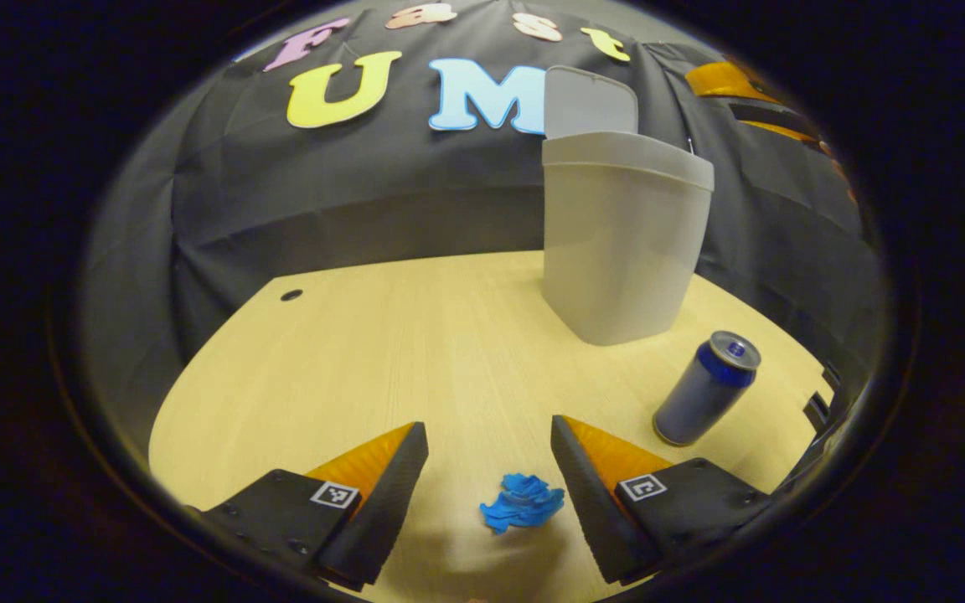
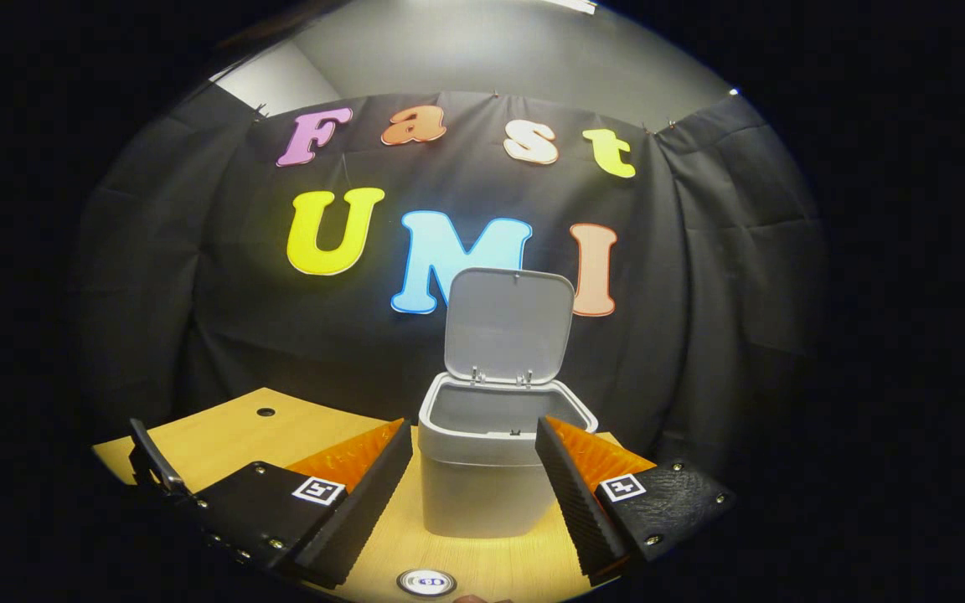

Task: Press the lid of the desktop garbage bin to open it, pick up the crumpled paper on the desktop and throw it into the bin, then pick up the pop can on the desktop and drop it into the bin, and finally close the garbage bin lid.

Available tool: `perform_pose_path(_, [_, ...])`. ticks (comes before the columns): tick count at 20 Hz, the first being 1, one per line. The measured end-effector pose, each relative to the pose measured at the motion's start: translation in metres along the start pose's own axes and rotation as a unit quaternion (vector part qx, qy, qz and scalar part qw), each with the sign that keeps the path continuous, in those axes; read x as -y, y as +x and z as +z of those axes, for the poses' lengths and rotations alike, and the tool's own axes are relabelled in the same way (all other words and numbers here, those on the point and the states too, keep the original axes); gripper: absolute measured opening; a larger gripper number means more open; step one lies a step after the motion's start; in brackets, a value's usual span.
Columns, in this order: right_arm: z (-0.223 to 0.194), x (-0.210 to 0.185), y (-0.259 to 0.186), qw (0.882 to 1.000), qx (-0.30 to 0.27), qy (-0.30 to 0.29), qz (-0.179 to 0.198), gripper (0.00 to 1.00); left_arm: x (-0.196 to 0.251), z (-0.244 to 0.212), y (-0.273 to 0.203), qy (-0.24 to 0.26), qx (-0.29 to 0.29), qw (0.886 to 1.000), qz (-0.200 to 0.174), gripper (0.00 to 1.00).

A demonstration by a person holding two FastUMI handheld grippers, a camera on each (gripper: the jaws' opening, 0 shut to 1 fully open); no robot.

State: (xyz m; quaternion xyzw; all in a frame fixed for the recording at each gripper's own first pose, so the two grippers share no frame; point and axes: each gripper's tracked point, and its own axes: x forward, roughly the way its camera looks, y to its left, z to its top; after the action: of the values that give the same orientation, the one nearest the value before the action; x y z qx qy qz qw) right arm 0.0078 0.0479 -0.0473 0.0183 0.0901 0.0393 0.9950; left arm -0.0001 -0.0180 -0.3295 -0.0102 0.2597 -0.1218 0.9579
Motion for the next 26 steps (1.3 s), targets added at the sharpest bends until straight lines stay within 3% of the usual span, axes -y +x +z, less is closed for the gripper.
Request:
perform_pose_path(2, [-0.007, -0.002, 0.001, 1.000, -0.009, 0.004, 0.003, 1.00, 0.002, -0.009, 0.002, -0.005, -0.014, 1.000, 0.002, 0.97])
perform_pose_path(3, [-0.011, -0.002, 0.000, 1.000, -0.014, 0.005, 0.003, 0.95, 0.003, -0.015, 0.003, -0.004, -0.024, 1.000, 0.003, 1.00])
perform_pose_path(4, [-0.014, -0.002, -0.001, 1.000, -0.018, 0.007, 0.004, 1.00, 0.005, -0.022, 0.006, -0.001, -0.036, 0.999, 0.004, 0.98])
perform_pose_path(5, [-0.017, -0.002, -0.002, 1.000, -0.022, 0.010, 0.004, 0.95, 0.007, -0.028, 0.006, 0.000, -0.046, 0.999, 0.003, 0.98])
perform_pose_path(15, [-0.024, 0.001, -0.021, 0.999, -0.036, 0.000, -0.003, 0.95, 0.024, -0.065, 0.016, 0.004, -0.104, 0.995, 0.003, 1.00])
perform_pose_path(17, [-0.023, 0.003, -0.024, 0.999, -0.035, 0.001, -0.005, 0.95, 0.027, -0.069, 0.016, 0.006, -0.107, 0.994, 0.003, 0.91])
perform_pose_path(20, [-0.022, 0.005, -0.027, 0.999, -0.035, 0.002, -0.005, 0.95, 0.025, -0.074, 0.016, 0.006, -0.114, 0.993, 0.009, 0.85])
perform_pose_path(22, [-0.020, 0.004, -0.028, 0.999, -0.032, -0.001, -0.004, 0.95, 0.025, -0.075, 0.015, 0.008, -0.115, 0.993, 0.012, 0.75])
perform_pose_path(23, [-0.020, 0.004, -0.029, 1.000, -0.031, -0.002, -0.003, 0.95, 0.024, -0.075, 0.014, 0.007, -0.115, 0.993, 0.017, 0.77])
perform_pose_path(26, [-0.018, 0.003, -0.030, 1.000, -0.028, -0.006, 0.001, 0.95, 0.019, -0.074, 0.012, 0.005, -0.116, 0.993, 0.021, 0.56])
